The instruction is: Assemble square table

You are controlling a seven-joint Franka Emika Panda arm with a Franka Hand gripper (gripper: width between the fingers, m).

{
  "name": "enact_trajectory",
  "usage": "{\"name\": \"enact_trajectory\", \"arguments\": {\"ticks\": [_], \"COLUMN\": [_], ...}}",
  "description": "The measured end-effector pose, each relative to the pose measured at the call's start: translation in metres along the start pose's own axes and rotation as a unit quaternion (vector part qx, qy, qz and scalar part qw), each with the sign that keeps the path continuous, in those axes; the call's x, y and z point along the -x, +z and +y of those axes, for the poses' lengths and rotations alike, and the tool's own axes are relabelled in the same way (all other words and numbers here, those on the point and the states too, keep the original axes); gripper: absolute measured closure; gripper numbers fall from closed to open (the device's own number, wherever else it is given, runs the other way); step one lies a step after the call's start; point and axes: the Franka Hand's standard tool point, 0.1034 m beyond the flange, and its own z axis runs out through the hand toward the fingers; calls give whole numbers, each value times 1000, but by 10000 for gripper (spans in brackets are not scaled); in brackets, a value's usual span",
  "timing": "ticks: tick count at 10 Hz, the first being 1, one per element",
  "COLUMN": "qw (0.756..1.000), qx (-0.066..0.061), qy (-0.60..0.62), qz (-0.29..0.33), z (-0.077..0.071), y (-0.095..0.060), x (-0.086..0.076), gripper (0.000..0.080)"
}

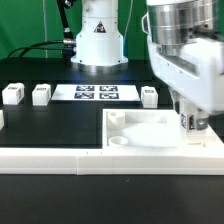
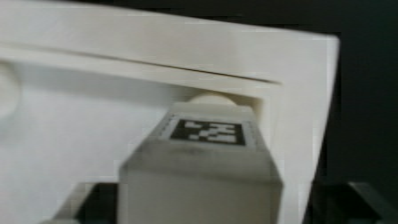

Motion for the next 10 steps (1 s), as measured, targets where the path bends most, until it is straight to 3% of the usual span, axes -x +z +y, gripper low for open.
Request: {"name": "enact_trajectory", "arguments": {"ticks": [1, 2, 4, 6, 8, 10], "qw": [997, 982, 975, 948, 855, 869], "qx": [-6, -15, -12, -8, 14, 11], "qy": [-82, -188, -223, -318, -517, -493], "qz": [0, 4, 4, 11, 35, 34], "z": [-4, -6, -5, -4, -11, -11], "y": [-3, -4, -2, -2, -5, -4], "x": [4, 5, 4, 3, 7, 5], "gripper": [253, 171, 156, 151, 150, 150]}}
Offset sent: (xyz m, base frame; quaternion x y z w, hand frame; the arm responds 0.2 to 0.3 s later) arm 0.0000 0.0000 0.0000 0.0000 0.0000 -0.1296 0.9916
